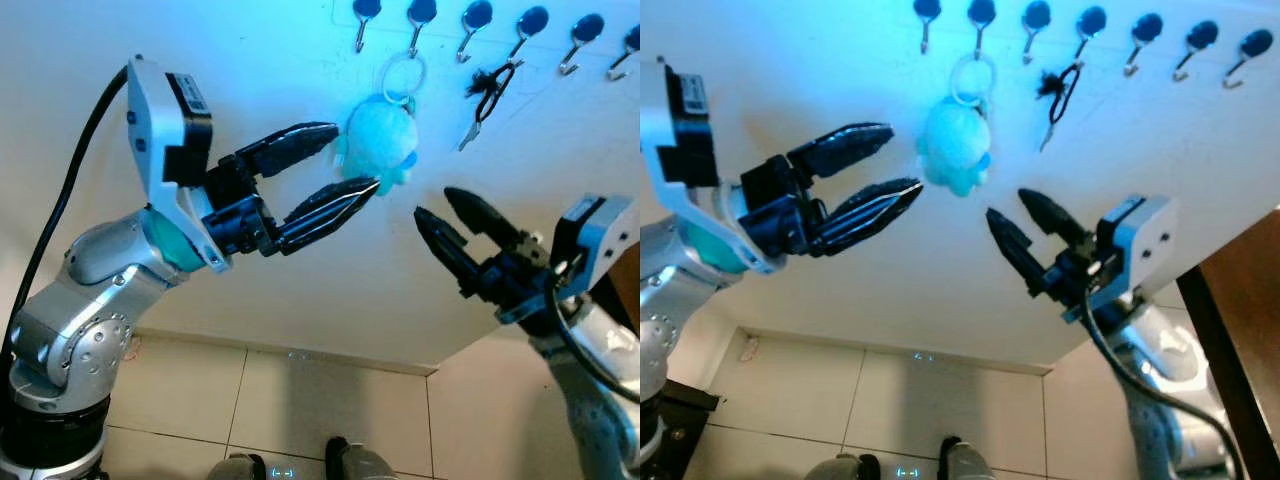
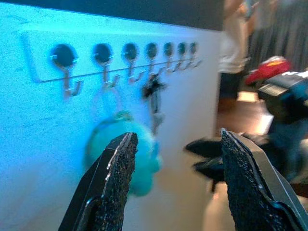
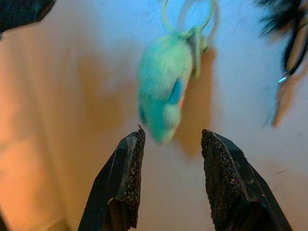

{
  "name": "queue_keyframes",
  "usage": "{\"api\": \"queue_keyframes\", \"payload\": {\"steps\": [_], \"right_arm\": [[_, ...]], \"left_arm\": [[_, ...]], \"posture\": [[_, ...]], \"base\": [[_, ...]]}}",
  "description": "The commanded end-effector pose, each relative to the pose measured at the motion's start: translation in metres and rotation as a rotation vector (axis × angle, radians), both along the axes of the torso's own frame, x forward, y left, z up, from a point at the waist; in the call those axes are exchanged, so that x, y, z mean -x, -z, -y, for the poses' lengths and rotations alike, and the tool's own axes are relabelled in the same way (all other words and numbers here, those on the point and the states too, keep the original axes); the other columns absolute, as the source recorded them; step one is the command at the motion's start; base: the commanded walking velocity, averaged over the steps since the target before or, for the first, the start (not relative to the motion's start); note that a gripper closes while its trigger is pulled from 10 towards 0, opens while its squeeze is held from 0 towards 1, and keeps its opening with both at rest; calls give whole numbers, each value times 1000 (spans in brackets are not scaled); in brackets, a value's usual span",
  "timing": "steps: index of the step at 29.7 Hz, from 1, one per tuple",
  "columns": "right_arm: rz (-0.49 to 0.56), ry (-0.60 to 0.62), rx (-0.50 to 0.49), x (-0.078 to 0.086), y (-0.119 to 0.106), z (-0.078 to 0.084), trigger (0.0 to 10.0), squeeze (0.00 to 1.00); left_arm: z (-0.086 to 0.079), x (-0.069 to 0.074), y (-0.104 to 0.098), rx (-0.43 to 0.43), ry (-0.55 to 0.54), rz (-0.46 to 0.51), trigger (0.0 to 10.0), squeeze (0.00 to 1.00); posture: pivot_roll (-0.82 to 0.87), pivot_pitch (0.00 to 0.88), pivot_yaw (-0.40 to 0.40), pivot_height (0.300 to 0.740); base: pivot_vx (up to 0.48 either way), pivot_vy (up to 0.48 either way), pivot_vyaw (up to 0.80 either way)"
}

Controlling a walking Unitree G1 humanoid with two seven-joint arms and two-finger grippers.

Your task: Hang keys on a hook

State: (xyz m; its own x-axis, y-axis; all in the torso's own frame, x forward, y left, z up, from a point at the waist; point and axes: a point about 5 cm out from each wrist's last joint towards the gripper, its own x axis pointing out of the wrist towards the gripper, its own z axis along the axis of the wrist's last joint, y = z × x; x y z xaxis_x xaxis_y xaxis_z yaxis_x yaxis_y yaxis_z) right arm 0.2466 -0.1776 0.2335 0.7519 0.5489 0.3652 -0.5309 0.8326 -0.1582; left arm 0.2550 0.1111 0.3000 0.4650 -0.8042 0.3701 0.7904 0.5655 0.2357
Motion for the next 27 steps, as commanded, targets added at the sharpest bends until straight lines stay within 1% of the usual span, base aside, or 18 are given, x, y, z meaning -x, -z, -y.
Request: {"api": "queue_keyframes", "payload": {"steps": [1,2,3,4,6,8,9,10,11,12,13,14,18,19,21,22,25,27], "right_arm": [[9,6,-22,7,-3,-7,10000,0],[9,6,-22,7,-3,-7,10000,0],[7,-14,-19,9,-4,-10,10000,0],[7,-14,-19,9,-4,-10,10000,0],[-9,-55,-7,12,-3,-13,10000,0],[-9,-55,-7,12,-3,-13,10000,0],[-28,-75,-3,12,1,-15,10000,0],[-28,-75,-3,12,1,-15,10000,0],[-42,-86,-3,13,4,-16,10000,0],[-75,-89,-2,13,12,-17,10000,0],[-75,-89,-2,13,12,-17,10000,0],[-124,-93,0,15,23,-17,10000,0],[-158,-97,5,18,30,-18,10000,0],[-171,-103,10,20,32,-18,10000,0],[-200,-136,12,23,36,-20,10000,0],[-200,-136,12,23,36,-20,10000,0],[-222,-193,31,25,40,-23,10000,0],[-222,-193,31,25,40,-23,10000,0]], "left_arm": [[-6,-5,14,-66,-115,-36,10000,0],[-6,-5,14,-66,-115,-36,10000,0],[-8,-2,22,-100,-113,-60,10000,0],[-8,-2,22,-100,-113,-60,10000,0],[-11,7,40,-180,-75,-118,10000,0],[-11,7,40,-180,-75,-118,10000,0],[-16,10,52,-201,-71,-171,10000,0],[-16,10,52,-201,-71,-171,10000,0],[-20,12,60,-210,-73,-204,10000,0],[-22,12,67,-189,-103,-231,10000,0],[-22,12,67,-189,-103,-231,10000,0],[-22,10,74,-172,-155,-240,10000,0],[-20,7,77,-171,-198,-224,10000,0],[-19,5,77,-166,-220,-215,10000,0],[-20,1,76,-188,-262,-176,10000,0],[-20,1,76,-188,-262,-176,10000,0],[-22,-1,75,-217,-268,-144,10000,0],[-22,-1,75,-217,-268,-144,10000,0]], "posture": [[-55,96,56,740],[-55,96,56,740],[-56,92,56,740],[-56,92,56,740],[-55,87,55,740],[-55,87,55,740],[-48,65,56,740],[-48,65,56,740],[-51,62,57,740],[-54,52,48,740],[-54,52,48,740],[-60,49,43,740],[-67,43,38,740],[-73,42,38,740],[-73,37,39,740],[-73,37,39,740],[-73,27,43,740],[-73,27,43,740]], "base": [[0,0,0],[0,0,0],[0,0,0],[0,0,0],[0,0,0],[0,0,0],[0,0,0],[0,0,0],[0,0,0],[0,0,0],[0,0,0],[0,0,0],[0,0,0],[0,0,0],[0,0,0],[0,0,0],[0,0,0],[0,0,0]]}}
